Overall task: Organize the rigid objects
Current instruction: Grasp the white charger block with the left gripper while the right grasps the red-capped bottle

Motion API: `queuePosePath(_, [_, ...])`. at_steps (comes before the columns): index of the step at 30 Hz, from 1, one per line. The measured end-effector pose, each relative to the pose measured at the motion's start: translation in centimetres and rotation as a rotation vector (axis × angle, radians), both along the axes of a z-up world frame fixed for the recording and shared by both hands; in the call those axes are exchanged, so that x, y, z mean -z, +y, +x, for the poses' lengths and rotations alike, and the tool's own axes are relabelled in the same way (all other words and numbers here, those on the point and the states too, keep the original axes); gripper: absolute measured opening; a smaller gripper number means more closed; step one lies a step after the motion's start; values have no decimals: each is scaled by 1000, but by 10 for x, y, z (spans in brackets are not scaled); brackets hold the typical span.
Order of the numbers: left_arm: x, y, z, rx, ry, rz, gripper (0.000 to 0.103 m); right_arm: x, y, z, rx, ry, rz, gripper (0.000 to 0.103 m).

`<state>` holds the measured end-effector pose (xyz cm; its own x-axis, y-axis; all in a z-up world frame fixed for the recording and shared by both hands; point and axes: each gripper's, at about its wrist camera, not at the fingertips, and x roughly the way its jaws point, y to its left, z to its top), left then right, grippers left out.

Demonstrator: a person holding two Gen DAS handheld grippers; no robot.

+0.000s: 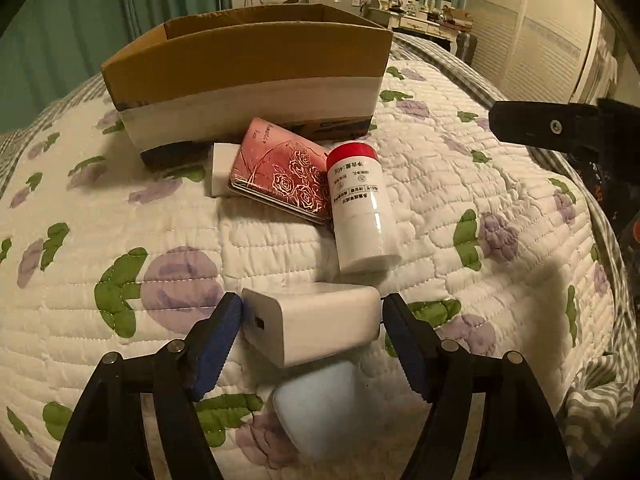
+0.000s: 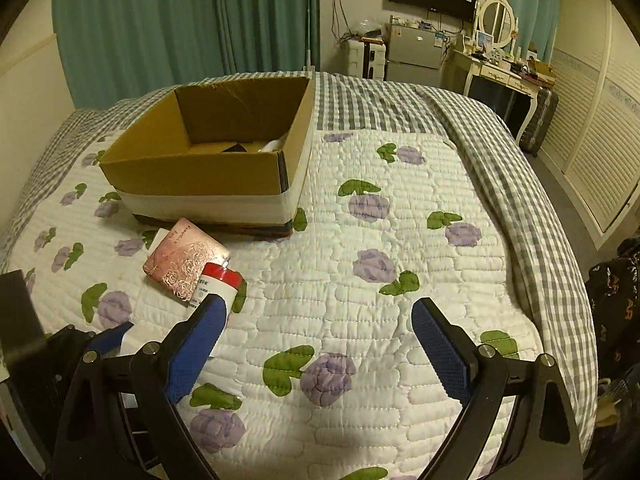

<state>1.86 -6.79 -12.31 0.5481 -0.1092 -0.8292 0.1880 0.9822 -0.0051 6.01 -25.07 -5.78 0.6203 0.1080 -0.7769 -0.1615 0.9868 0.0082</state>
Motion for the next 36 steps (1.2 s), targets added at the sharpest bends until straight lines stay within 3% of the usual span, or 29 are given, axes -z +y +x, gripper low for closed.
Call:
queuePosePath(5, [9, 9, 7, -4, 47, -70, 79, 0, 3, -1, -4, 2, -4, 94])
queuePosePath(9, [5, 10, 5, 11, 59, -66, 71, -3, 5, -4, -15, -5, -9, 94])
queuePosePath(15, [-7, 27, -1, -45, 75, -112, 71, -5, 2, -7, -13, -11, 12, 94])
queuePosePath(21, [-46, 62, 6, -181, -7, -106, 71, -3, 13, -3, -46, -4, 23, 94])
queuePosePath(28, [-71, 84, 33, -241, -118, -22, 71, 26, 49, 12, -109, 66, 42, 94])
queuePosePath(36, [-68, 90, 42, -222, -133, -4, 71, 65, 85, 28, -177, 171, 59, 68])
